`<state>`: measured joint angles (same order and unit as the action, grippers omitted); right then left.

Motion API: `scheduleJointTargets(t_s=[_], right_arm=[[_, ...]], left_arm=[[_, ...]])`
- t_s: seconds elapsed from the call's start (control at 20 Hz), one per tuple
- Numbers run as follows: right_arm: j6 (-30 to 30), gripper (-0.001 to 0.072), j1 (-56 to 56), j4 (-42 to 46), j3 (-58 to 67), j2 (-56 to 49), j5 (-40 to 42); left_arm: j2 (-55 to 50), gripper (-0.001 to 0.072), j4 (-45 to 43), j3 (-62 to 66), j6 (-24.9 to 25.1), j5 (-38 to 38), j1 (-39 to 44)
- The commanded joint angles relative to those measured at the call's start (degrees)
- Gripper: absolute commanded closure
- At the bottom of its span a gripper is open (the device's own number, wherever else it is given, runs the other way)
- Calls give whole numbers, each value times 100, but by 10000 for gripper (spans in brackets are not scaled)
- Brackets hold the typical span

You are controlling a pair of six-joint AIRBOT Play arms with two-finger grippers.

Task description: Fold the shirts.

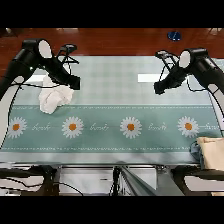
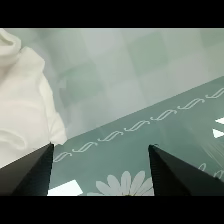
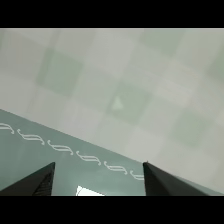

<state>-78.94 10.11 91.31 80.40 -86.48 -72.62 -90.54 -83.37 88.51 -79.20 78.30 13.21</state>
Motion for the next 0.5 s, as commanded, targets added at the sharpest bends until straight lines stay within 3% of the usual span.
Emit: scheduleJointTargets(t_s=[0.0, 0.45], right_arm=[[-9, 104, 7, 2, 7, 2, 87], [24, 104, 7, -31, 7, 2, 485]], left_arm=[[-7, -13, 37, 7, 2, 74, -2], [-4, -13, -4, 9, 7, 85, -2]])
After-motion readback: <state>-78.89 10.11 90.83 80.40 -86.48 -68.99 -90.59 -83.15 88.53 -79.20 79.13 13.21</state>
